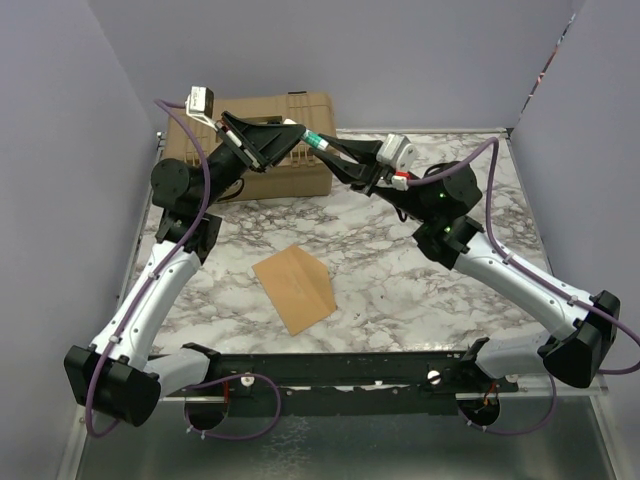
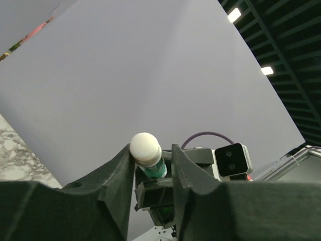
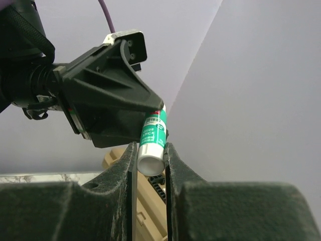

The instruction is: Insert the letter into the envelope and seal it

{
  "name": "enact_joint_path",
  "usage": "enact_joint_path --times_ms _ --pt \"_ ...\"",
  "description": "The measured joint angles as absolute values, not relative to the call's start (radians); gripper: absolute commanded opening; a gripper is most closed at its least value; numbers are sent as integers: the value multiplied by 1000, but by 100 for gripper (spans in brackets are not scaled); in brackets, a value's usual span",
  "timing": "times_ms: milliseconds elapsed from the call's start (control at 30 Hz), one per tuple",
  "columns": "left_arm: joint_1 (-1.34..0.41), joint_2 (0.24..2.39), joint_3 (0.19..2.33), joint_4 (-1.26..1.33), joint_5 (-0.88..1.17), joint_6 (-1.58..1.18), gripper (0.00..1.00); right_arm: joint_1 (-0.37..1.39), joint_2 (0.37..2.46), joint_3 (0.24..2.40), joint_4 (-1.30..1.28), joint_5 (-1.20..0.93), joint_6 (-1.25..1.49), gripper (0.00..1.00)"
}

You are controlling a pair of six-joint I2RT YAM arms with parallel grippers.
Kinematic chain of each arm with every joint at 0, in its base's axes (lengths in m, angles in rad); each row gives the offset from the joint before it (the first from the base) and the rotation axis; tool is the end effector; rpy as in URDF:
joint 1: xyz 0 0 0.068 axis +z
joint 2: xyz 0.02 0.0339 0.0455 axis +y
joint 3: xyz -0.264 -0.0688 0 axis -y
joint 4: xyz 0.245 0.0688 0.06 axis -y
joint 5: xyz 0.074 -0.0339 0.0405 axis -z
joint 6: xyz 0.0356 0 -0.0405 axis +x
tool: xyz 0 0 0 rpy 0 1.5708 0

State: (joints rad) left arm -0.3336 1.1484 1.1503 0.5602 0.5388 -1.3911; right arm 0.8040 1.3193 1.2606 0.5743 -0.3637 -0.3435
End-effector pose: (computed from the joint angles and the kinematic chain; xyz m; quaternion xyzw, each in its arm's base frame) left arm 0.2256 -0.0975 0.4705 -0.0338 0.5197 -0.7245 0.4514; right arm 0.1961 0.2218 0.4676 -0.4000 0.3311 0.2826 0.8066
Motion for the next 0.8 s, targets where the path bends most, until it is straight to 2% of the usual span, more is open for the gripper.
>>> enact_joint_path --times_ms 167,233,267,333,400,467,567,800 --pt "-333 1148 1142 561 538 -1396 0 803 1314 1258 574 -368 -345 0" --pt "-333 1145 1142 563 538 -1398 0 803 1314 1258 574 -376 -348 4" --pt "-333 1144 1142 563 538 -1398 0 803 1314 1257 574 -379 -350 12" --pt "-333 1143 1142 563 538 -1398 0 803 1314 1257 577 -387 -350 39" --pt "-333 1142 1142 565 538 -1399 0 803 1316 1256 589 -393 -334 53" --pt "-333 1141 1142 566 538 -1404 0 803 1329 1254 648 -394 -317 62" --pt "-333 1141 1142 582 538 -1426 0 803 1367 1256 734 -398 -286 66" --pt "-333 1141 1142 647 537 -1498 0 802 1476 1275 836 -426 -262 66"
